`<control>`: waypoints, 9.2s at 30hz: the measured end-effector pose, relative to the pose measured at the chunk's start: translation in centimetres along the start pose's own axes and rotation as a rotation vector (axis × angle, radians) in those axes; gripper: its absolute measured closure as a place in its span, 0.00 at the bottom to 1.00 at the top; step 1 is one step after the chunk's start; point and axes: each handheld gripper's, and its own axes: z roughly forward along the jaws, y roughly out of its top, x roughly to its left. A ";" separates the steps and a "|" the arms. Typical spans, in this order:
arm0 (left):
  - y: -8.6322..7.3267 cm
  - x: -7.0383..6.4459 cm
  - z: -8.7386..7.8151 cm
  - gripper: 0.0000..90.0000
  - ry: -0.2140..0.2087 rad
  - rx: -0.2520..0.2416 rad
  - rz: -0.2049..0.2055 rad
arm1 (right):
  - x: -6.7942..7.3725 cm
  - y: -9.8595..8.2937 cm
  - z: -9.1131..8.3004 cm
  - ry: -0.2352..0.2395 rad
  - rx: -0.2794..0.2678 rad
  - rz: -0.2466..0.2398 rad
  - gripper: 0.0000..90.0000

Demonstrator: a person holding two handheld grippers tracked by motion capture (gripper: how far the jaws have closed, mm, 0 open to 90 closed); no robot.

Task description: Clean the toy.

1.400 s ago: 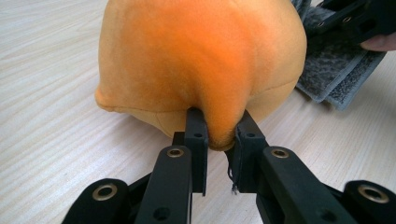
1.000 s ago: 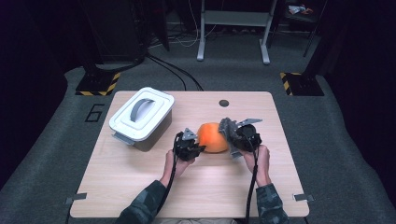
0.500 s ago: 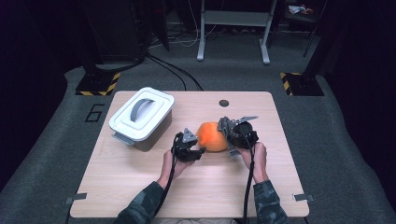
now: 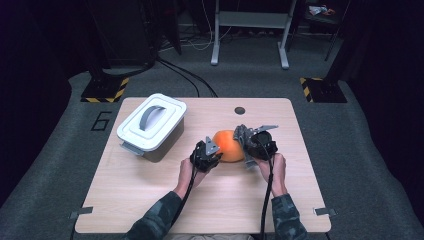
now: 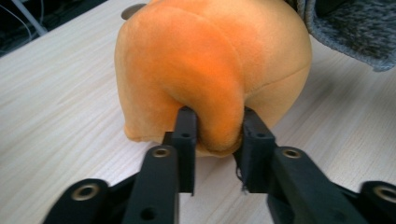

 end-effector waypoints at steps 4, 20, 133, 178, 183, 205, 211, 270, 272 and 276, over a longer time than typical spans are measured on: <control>0.0 0.6 -0.1 0.88 -0.037 -0.025 -0.071 | -0.1 -0.2 -0.7 0.009 -0.031 0.012 0.81; 0.9 1.0 -1.7 0.89 -0.126 -0.063 -0.191 | 6.0 1.9 -2.6 0.012 -0.067 -0.141 0.81; 0.4 1.6 -1.2 0.84 -0.143 -0.060 -0.211 | 0.7 0.5 -0.7 0.015 -0.029 -0.012 0.82; 0.9 1.1 -0.3 0.89 -0.084 -0.039 -0.170 | 0.5 0.3 -2.4 -0.010 -0.107 -0.018 0.82; 1.6 0.8 -0.8 0.90 -0.091 -0.038 -0.176 | 1.9 0.8 -3.4 0.011 -0.128 -0.062 0.81; 1.1 1.6 -0.6 0.89 -0.111 -0.038 -0.227 | 2.5 0.9 -1.7 0.017 -0.089 -0.066 0.81; 1.0 1.8 -0.5 0.89 -0.115 -0.039 -0.237 | 0.7 -0.3 -1.0 0.005 -0.063 -0.027 0.81; 0.6 2.0 -0.4 0.88 -0.113 -0.049 -0.243 | -0.6 -1.1 0.3 -0.027 0.025 0.001 0.81; 0.6 2.0 -0.4 0.88 -0.112 -0.049 -0.243 | -1.2 -1.5 0.9 -0.029 0.042 0.019 0.81; 0.5 2.0 -0.4 0.88 -0.110 -0.050 -0.246 | -1.8 -2.3 2.1 -0.033 0.090 0.053 0.81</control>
